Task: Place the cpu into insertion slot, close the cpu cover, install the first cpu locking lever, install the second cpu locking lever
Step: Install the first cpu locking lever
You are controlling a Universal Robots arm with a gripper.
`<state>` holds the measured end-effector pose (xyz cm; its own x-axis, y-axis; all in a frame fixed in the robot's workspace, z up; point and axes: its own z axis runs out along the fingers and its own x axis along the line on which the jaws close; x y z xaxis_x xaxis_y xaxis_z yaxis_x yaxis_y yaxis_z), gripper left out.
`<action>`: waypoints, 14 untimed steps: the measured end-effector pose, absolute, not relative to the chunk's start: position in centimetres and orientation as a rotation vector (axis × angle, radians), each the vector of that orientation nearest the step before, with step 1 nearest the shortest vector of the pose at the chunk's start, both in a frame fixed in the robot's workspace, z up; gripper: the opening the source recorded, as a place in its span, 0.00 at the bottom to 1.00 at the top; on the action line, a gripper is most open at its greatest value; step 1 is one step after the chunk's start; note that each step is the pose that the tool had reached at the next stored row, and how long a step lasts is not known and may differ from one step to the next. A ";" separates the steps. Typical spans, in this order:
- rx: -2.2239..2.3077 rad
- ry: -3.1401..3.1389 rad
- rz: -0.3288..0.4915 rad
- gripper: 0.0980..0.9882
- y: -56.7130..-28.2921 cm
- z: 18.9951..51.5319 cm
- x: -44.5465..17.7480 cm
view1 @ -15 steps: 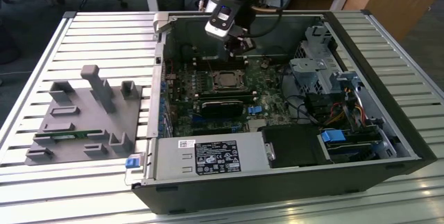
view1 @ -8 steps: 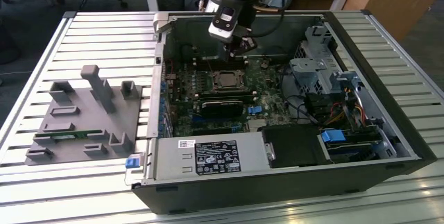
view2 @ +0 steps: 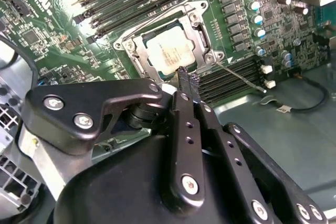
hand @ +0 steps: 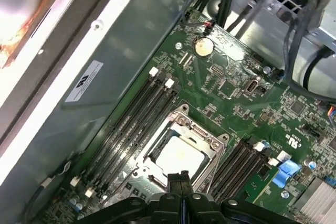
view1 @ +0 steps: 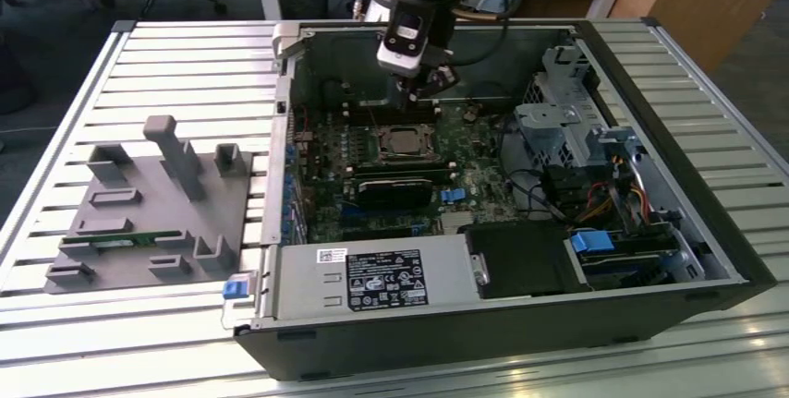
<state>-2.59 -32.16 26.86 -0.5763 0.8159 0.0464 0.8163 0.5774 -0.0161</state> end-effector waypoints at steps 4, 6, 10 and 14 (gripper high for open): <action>-1.381 -2.767 -0.010 0.01 -32.2 26.9 -2.6; -1.363 -2.776 -0.010 0.01 -32.2 26.9 -2.6; -1.314 -2.799 -0.008 0.01 -32.2 26.9 -2.6; -1.262 -2.823 -0.007 0.01 -32.2 26.9 -2.6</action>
